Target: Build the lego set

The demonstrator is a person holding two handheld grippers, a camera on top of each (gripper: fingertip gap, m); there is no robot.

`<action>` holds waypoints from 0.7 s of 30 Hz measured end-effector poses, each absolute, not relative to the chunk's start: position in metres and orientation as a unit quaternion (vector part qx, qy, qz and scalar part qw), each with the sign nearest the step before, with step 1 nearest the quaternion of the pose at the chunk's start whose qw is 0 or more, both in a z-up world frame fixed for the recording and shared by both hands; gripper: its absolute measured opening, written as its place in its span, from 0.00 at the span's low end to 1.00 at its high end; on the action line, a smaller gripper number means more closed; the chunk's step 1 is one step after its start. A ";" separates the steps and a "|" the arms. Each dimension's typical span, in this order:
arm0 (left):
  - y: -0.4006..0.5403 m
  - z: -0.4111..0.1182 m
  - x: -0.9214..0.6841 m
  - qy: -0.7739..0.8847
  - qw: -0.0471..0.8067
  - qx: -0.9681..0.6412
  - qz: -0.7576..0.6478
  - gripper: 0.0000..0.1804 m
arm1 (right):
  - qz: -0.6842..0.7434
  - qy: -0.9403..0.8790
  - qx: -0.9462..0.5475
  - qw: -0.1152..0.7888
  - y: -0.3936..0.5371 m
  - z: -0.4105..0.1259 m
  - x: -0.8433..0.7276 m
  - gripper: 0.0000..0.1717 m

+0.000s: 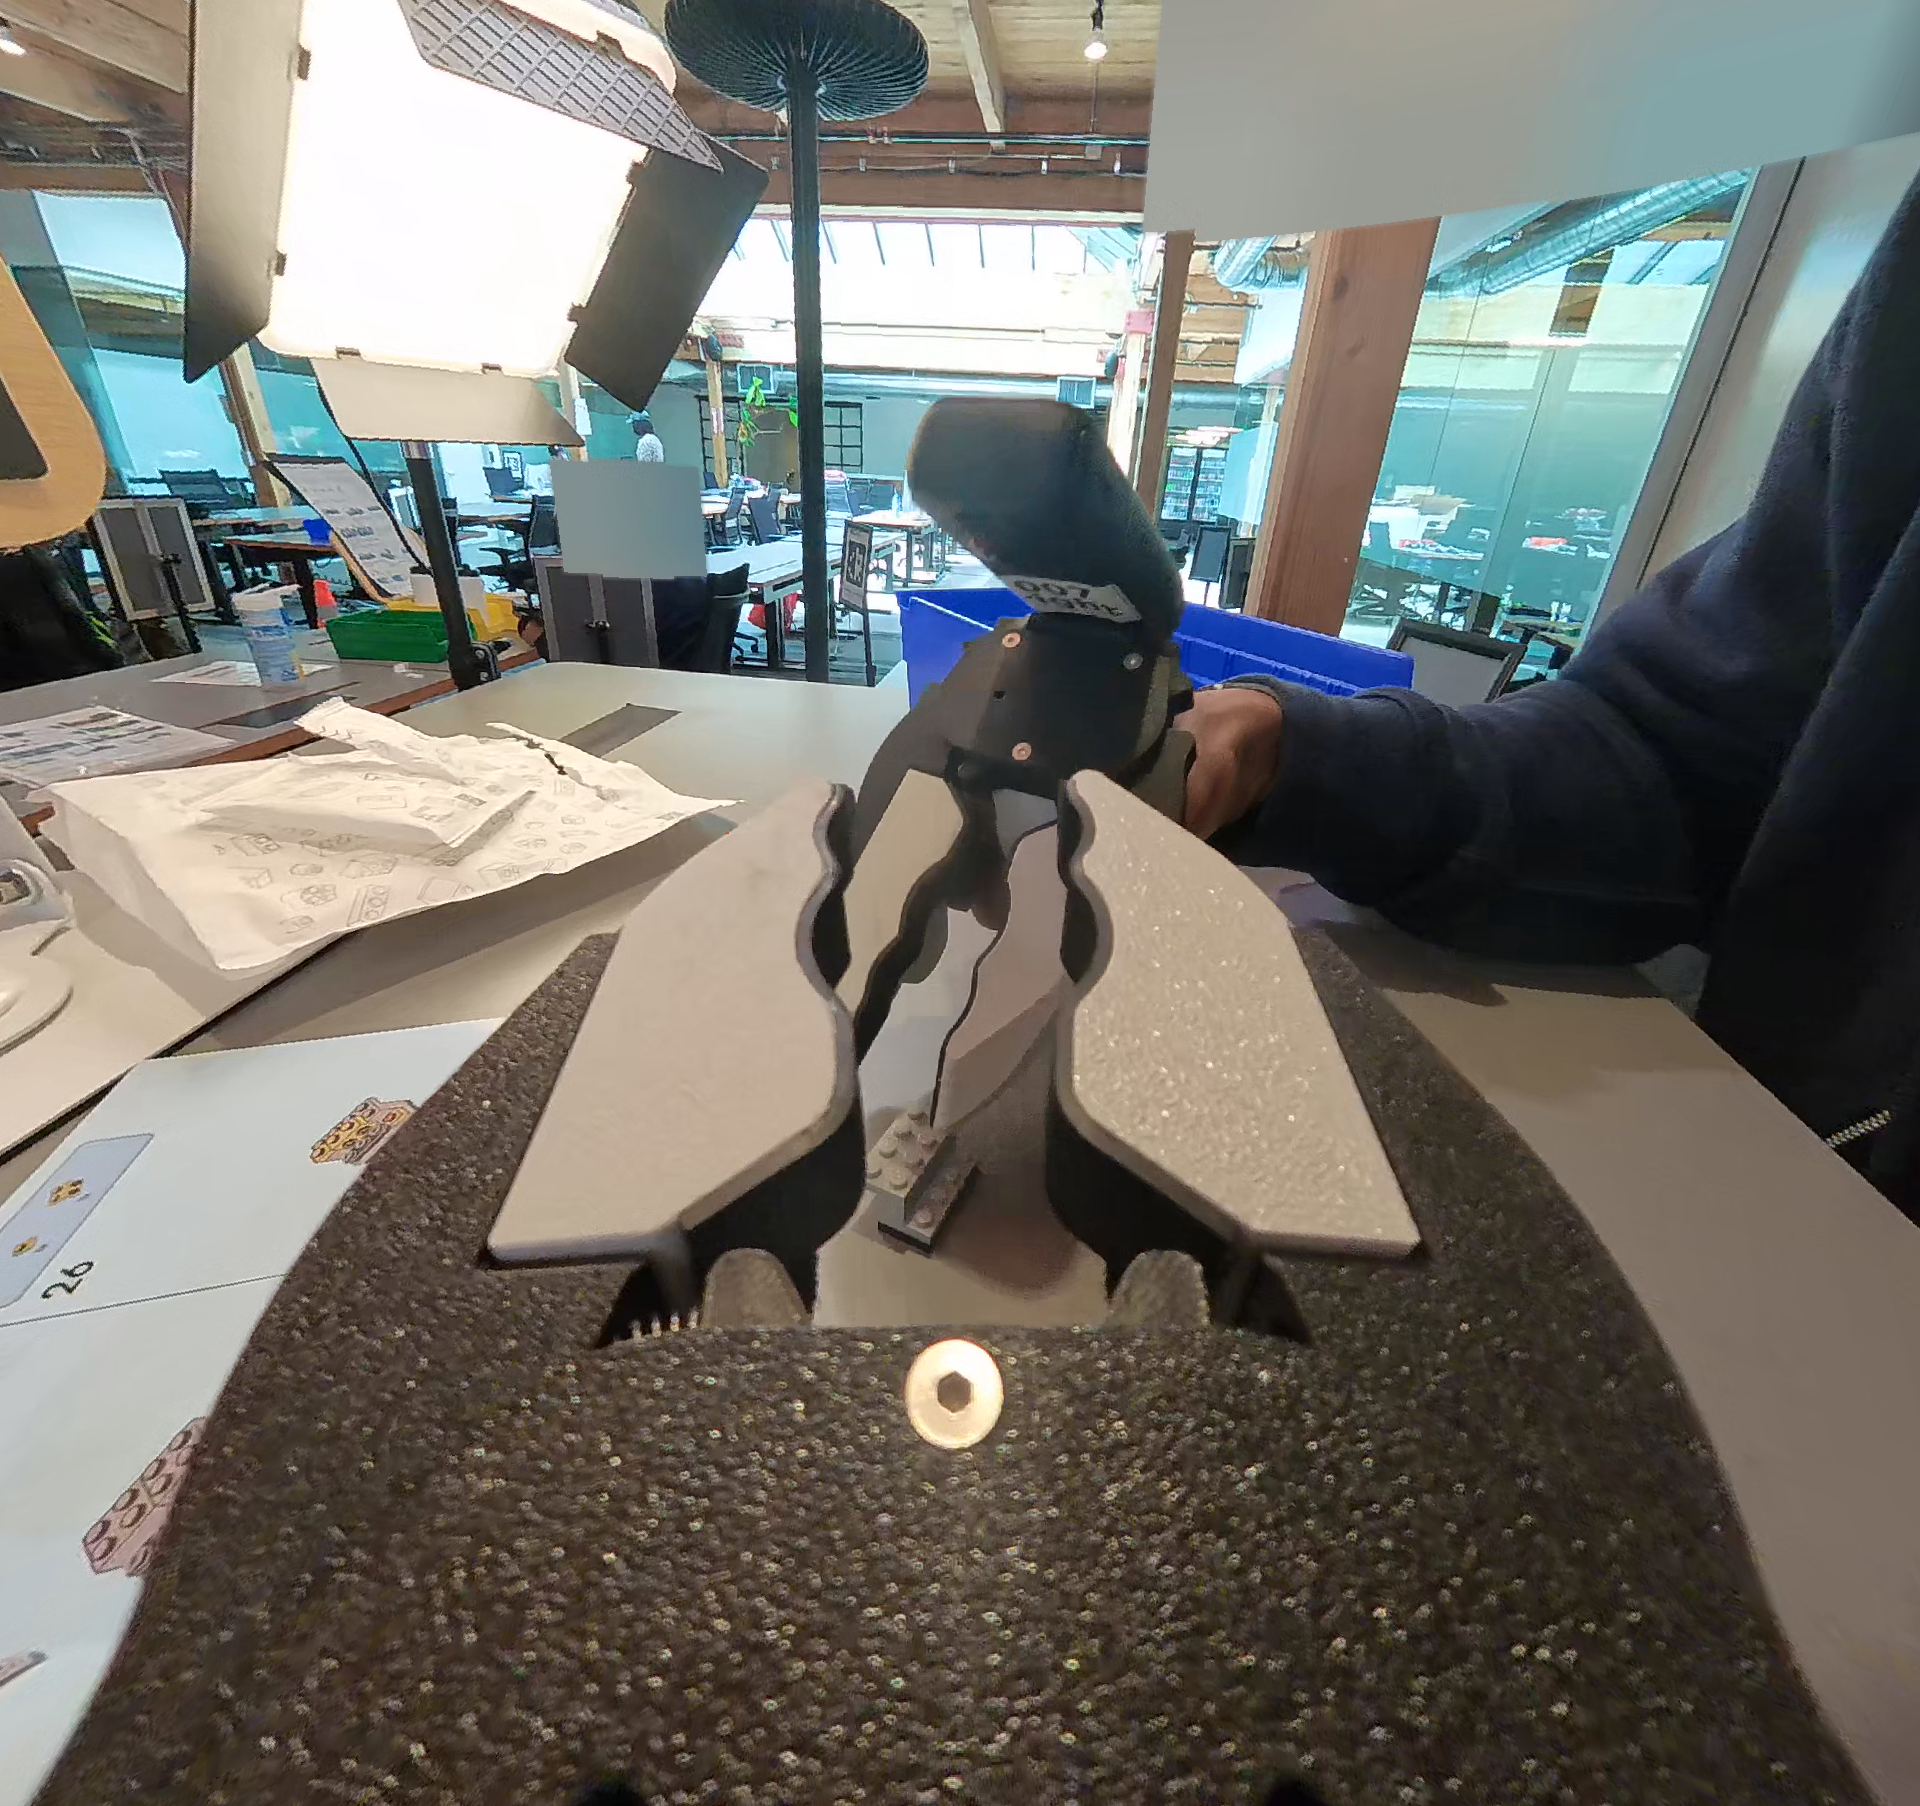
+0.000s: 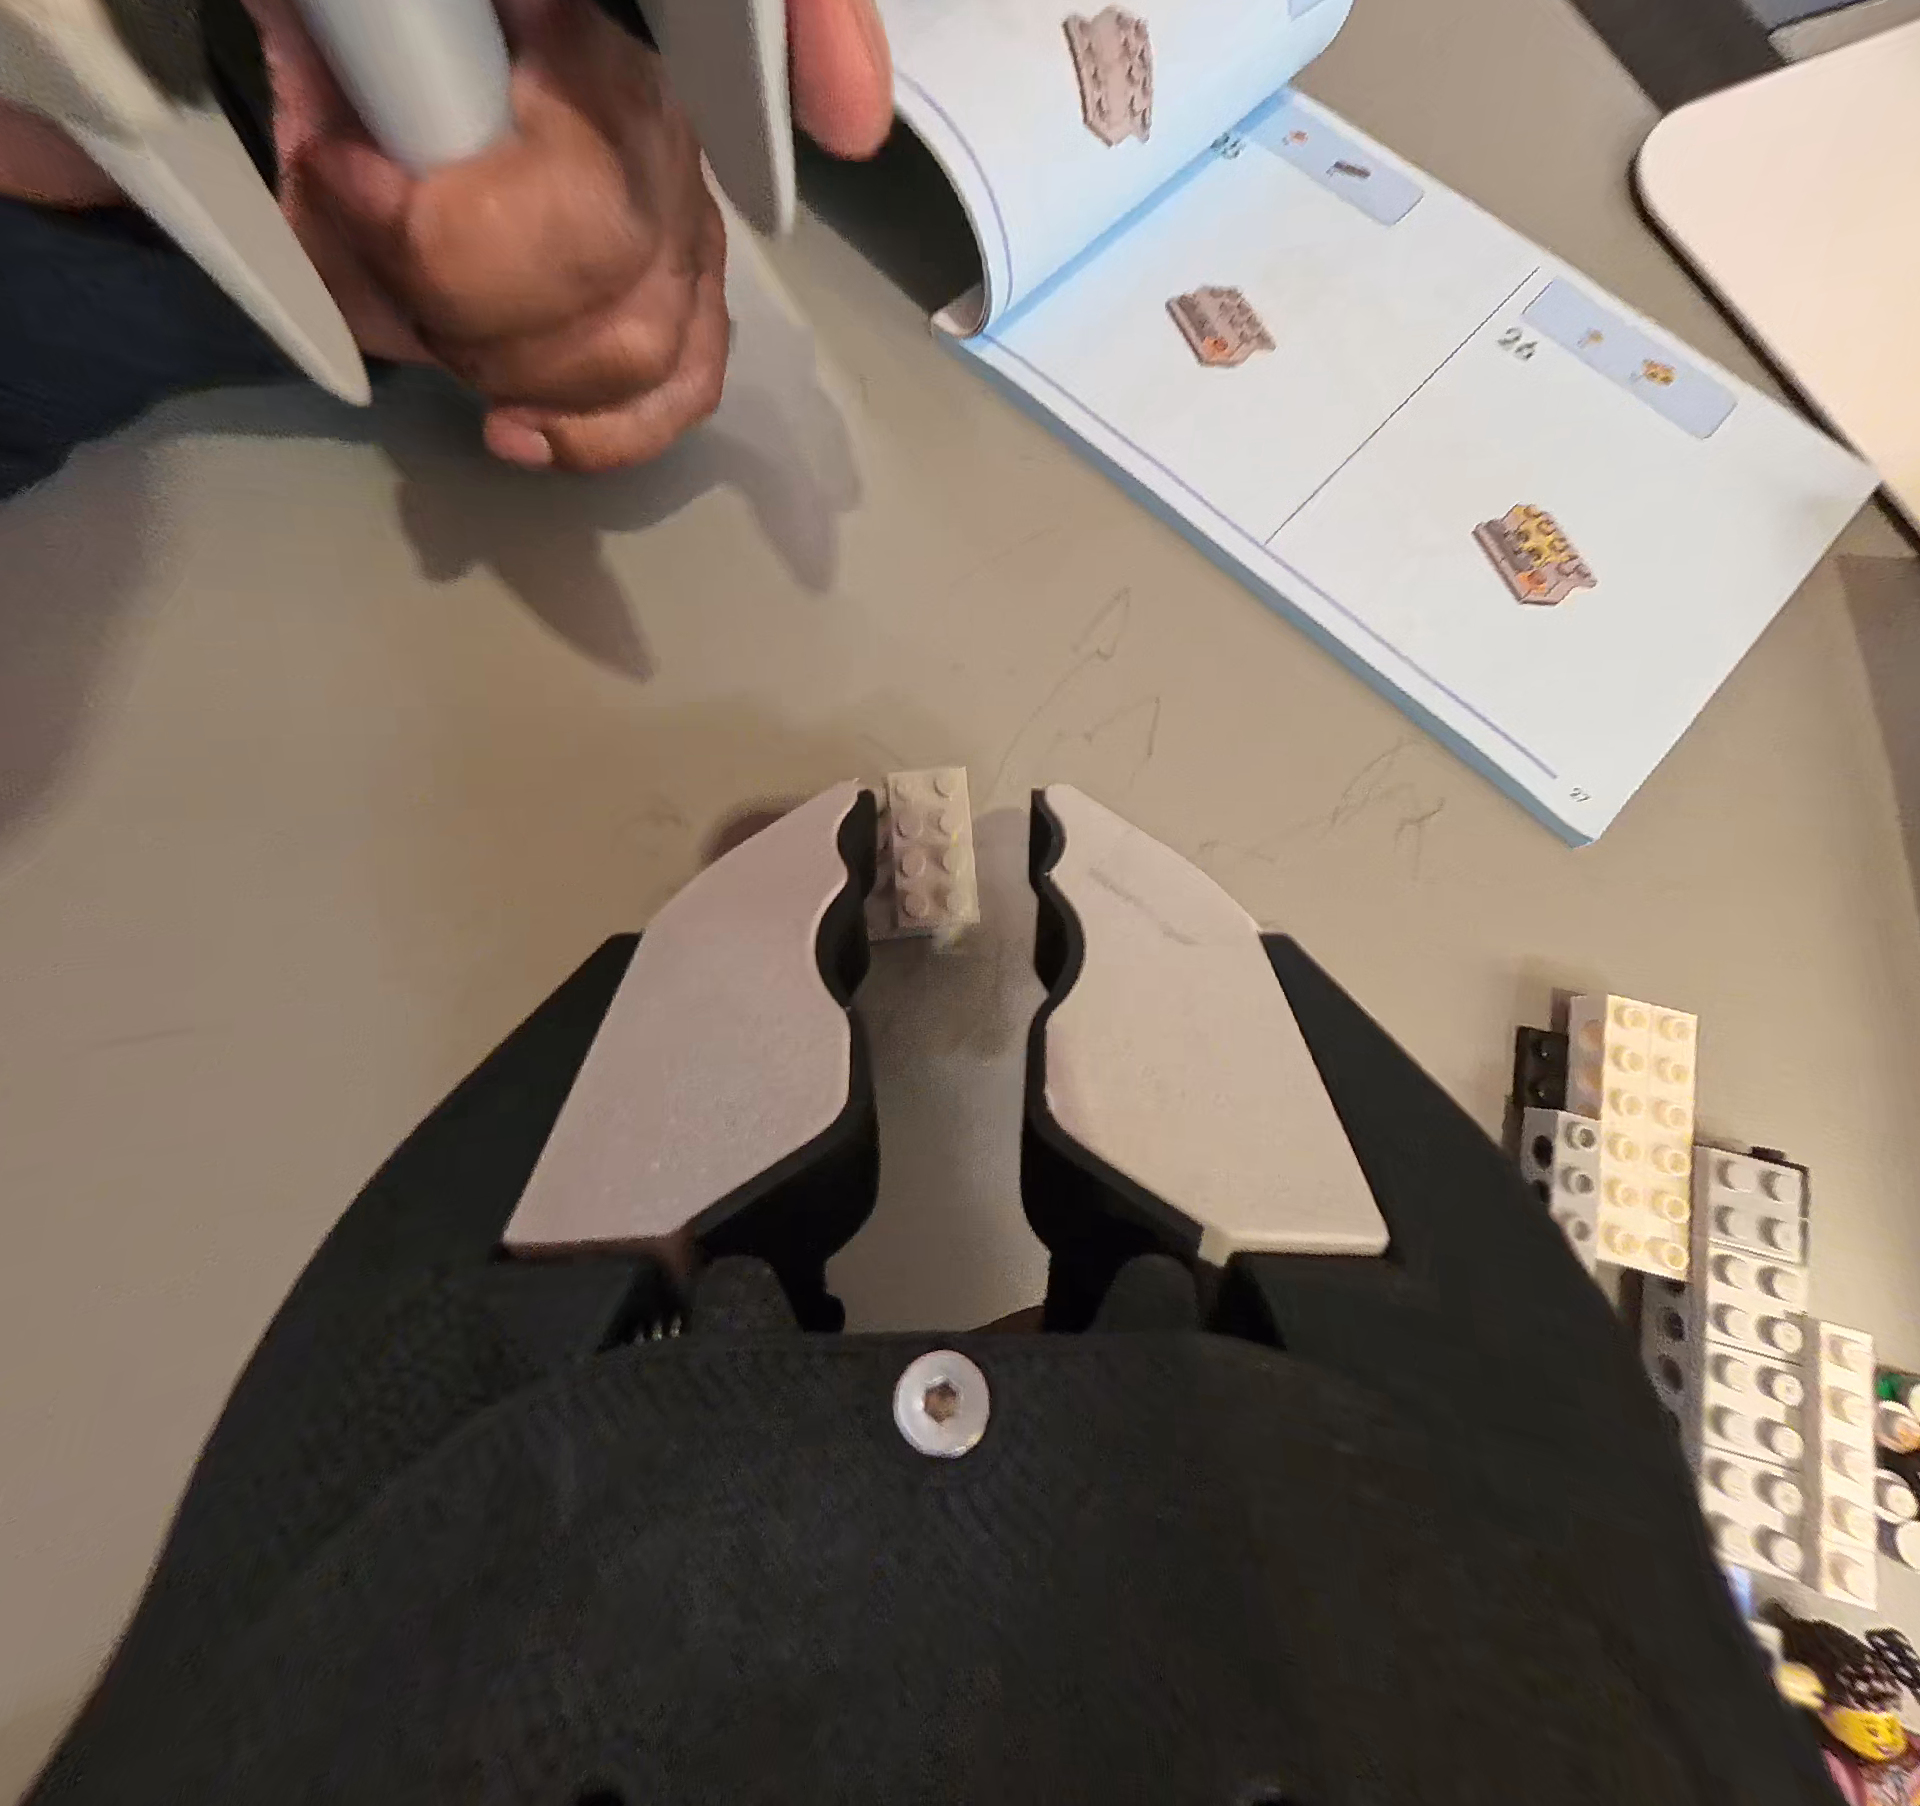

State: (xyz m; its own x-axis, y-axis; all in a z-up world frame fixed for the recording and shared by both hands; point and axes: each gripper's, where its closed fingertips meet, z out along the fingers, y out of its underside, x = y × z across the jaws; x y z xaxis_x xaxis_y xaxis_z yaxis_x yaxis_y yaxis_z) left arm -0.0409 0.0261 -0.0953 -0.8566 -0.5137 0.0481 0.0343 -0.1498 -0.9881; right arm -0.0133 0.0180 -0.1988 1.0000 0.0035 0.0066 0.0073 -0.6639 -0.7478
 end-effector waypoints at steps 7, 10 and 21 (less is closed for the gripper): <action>0.027 -0.102 -0.030 0.622 0.196 -0.214 -0.727 0.21 | -0.014 0.020 -0.878 0.478 0.011 -0.148 -0.046 0.16; 0.024 -0.104 -0.030 0.627 0.208 -0.214 -0.720 0.21 | -0.026 0.044 -0.872 0.487 -0.038 -0.132 -0.076 0.16; 0.027 -0.103 -0.027 0.615 0.208 -0.228 -0.725 0.21 | -0.211 0.169 -0.925 0.267 -0.353 -0.091 0.010 0.16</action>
State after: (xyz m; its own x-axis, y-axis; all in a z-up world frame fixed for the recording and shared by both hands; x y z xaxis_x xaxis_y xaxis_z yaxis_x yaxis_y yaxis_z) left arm -0.0271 0.0271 -0.1028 -0.8096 -0.5822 0.0741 0.0221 -0.1563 -0.9875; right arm 0.0101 -0.3528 -0.0907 0.8541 -0.4250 0.2999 -0.1996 -0.8002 -0.5655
